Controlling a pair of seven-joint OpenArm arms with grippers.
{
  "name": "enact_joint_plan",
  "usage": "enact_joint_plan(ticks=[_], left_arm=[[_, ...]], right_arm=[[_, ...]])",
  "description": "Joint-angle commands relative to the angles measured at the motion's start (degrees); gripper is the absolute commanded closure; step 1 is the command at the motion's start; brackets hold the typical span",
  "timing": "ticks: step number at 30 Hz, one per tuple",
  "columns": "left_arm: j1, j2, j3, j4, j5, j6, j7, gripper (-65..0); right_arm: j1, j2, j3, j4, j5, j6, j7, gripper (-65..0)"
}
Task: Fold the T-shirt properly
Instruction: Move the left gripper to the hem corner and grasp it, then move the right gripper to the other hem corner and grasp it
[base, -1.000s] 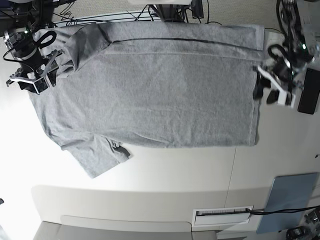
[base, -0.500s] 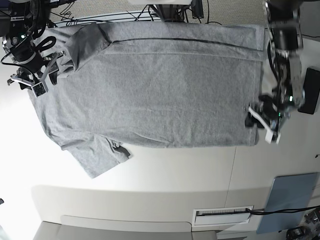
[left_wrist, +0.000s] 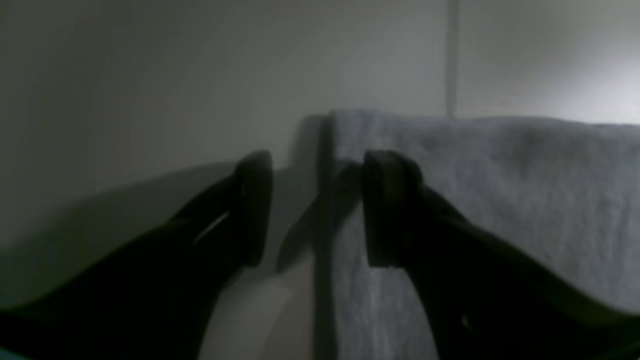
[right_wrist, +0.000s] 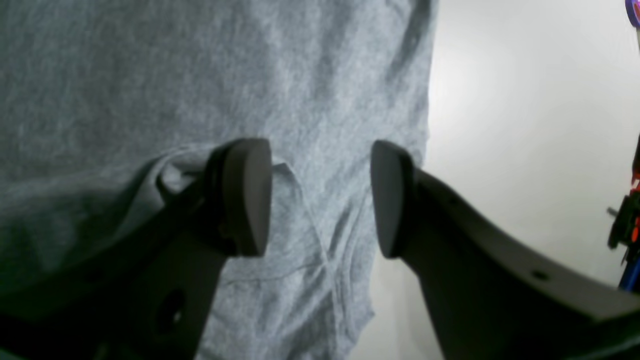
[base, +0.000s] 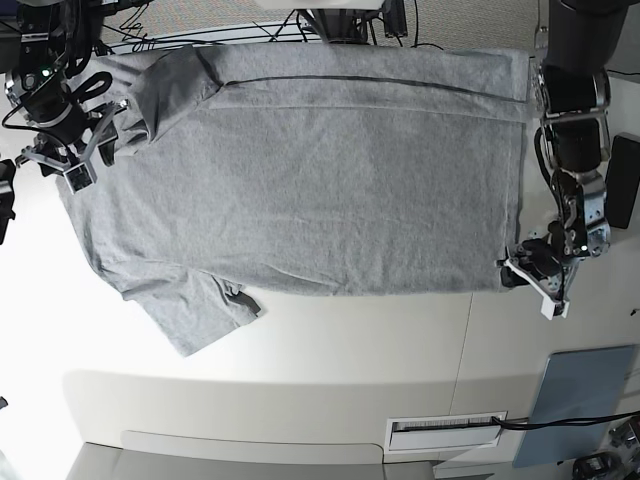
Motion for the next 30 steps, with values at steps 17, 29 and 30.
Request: enact_joint_plan(ticks=[17,29,30], left_arm=[[-0.96,2.12,0.00,-0.52,-0.72,-4.94,0.66,-28.6],[-0.98,2.10,-0.02,-0.52,2.91,-0.79,-0.31,0.0],[-0.98,2.10,-0.02,-0.52,2.91,-0.81,-0.31,0.0]], right_arm=[[0.17,1.09,0.48,1.01,-0.02,-0.90,-0.96,-31.6],[0.22,1.07,0.48,0.87,-0.11,-0.87,2.19,-31.6],[0.33,1.07,0.48,0.74,-0.28,-0.87,3.63,-31.6]])
